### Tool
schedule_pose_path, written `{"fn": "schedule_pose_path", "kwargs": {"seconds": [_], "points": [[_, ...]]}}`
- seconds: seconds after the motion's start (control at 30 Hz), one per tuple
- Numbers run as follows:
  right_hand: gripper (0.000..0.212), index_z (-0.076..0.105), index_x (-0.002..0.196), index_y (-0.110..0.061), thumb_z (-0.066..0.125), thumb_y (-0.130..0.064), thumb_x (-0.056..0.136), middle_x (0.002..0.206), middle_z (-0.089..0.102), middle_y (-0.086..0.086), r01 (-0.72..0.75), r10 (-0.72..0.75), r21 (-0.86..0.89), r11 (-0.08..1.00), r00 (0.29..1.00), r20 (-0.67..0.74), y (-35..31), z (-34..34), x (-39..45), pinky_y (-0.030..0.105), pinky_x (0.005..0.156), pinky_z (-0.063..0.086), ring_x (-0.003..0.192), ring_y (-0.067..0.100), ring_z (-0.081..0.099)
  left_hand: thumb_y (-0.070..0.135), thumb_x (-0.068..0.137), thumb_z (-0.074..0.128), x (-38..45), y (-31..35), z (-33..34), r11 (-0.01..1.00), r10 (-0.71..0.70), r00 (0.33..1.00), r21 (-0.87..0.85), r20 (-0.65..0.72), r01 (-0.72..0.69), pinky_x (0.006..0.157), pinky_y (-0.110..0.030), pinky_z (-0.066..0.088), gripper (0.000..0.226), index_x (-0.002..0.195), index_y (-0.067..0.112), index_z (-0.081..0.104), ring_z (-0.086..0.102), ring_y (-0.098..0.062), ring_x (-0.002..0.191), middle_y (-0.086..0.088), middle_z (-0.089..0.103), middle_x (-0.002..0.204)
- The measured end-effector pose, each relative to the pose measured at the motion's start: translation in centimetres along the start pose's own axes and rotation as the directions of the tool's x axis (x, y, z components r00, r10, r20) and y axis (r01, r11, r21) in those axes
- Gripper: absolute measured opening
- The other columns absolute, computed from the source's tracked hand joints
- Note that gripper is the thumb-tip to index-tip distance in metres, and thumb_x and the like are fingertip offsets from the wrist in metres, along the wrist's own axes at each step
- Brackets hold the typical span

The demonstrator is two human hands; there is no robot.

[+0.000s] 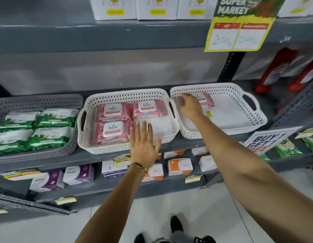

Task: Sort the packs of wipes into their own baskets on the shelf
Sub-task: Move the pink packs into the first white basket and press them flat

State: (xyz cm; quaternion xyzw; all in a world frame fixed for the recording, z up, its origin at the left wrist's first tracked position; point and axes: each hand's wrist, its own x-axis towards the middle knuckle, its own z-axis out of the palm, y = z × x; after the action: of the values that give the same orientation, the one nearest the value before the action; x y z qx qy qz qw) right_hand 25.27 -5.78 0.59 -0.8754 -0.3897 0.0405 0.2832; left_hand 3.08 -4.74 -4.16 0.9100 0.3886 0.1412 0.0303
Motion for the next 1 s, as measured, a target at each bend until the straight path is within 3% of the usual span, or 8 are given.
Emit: {"fn": "schedule_pose_path", "kwargs": {"seconds": [0.1,0.2,0.3,0.43,0.6,0.77,0.9,1.0], "points": [[0.04,0.055,0.12,-0.007,0.059,-0.005,0.081,0.118,0.061,0.019,0.024,-0.008,-0.191,0.981,0.996,0.085,3.8,-0.3,1.7,0.039,0.095,0.048,0.112,0.035,0.056,0.053,0.095,0.006,1.0,2.1,0.6,0.999,-0.044,0.999,0.004,-0.005,0.044,0.108,-0.057,0.02,0.076,0.129,0.001,0.05,0.038,-0.04,0.13,-0.02,0.048,0.138],[0.054,0.044,0.132,-0.007,0.061,-0.005,0.081,0.138,0.047,0.017,0.079,-0.021,-0.343,0.936,0.985,0.169,6.6,-0.7,3.5,0.038,0.11,0.035,0.129,0.032,0.043,0.052,0.095,0.007,1.5,3.0,1.4,0.993,-0.114,0.993,0.007,-0.038,0.115,0.109,-0.055,0.022,0.075,0.128,0.002,0.051,0.038,-0.04,0.13,-0.02,0.049,0.137],[0.067,0.03,0.141,-0.011,0.06,-0.011,0.082,0.153,0.028,0.014,0.154,-0.044,-0.419,0.895,0.964,0.261,8.5,-0.6,5.4,0.037,0.117,0.02,0.141,0.029,0.026,0.051,0.095,0.01,1.6,3.3,1.8,0.989,-0.143,0.987,0.02,-0.075,0.144,0.11,-0.053,0.023,0.073,0.128,0.002,0.052,0.037,-0.04,0.131,-0.02,0.048,0.137],[0.074,0.024,0.145,-0.012,0.062,-0.015,0.082,0.157,0.019,0.013,0.224,-0.066,-0.45,0.865,0.938,0.34,9.5,-0.8,7.0,0.04,0.119,0.015,0.144,0.03,0.019,0.05,0.095,0.012,1.7,3.6,1.9,0.983,-0.182,0.979,0.017,-0.09,0.184,0.107,-0.053,0.027,0.07,0.126,0.004,0.054,0.038,-0.041,0.13,-0.02,0.051,0.135],[0.08,0.024,0.145,-0.008,0.068,-0.02,0.08,0.155,0.024,0.014,0.242,-0.085,-0.386,0.89,0.921,0.38,9.9,-1.1,8.1,0.04,0.117,0.021,0.142,0.031,0.024,0.047,0.095,0.014,1.7,3.7,1.9,0.981,-0.189,0.978,0.02,-0.09,0.192,0.104,-0.054,0.032,0.067,0.123,0.005,0.057,0.041,-0.041,0.128,-0.019,0.054,0.132],[0.074,0.041,0.134,-0.011,0.077,-0.032,0.072,0.133,0.046,0.015,0.236,-0.116,-0.436,0.868,0.952,0.285,9.5,-1.4,7.8,0.043,0.1,0.036,0.122,0.035,0.041,0.047,0.095,0.014,1.9,3.7,1.8,0.982,-0.188,0.979,0.02,-0.078,0.19,0.102,-0.052,0.034,0.066,0.124,0.006,0.056,0.041,-0.04,0.128,-0.018,0.054,0.132],[0.071,0.05,0.128,-0.012,0.078,-0.037,0.068,0.128,0.046,0.016,0.211,-0.097,-0.457,0.864,0.961,0.26,9.4,-1.7,7.1,0.045,0.104,0.031,0.122,0.033,0.038,0.047,0.096,0.012,1.7,3.6,1.7,0.985,-0.167,0.985,0.024,-0.053,0.168,0.101,-0.052,0.036,0.068,0.122,0.005,0.057,0.043,-0.041,0.127,-0.019,0.055,0.131],[0.074,0.055,0.122,-0.013,0.082,-0.044,0.06,0.126,0.045,0.014,0.114,-0.034,-0.386,0.916,0.978,0.207,9.0,-1.9,6.3,0.046,0.103,0.036,0.12,0.033,0.04,0.049,0.095,0.009,1.5,3.6,1.4,0.985,-0.169,0.985,0.015,-0.029,0.17,0.103,-0.052,0.035,0.071,0.124,0.005,0.056,0.042,-0.039,0.128,-0.019,0.053,0.133]]}}
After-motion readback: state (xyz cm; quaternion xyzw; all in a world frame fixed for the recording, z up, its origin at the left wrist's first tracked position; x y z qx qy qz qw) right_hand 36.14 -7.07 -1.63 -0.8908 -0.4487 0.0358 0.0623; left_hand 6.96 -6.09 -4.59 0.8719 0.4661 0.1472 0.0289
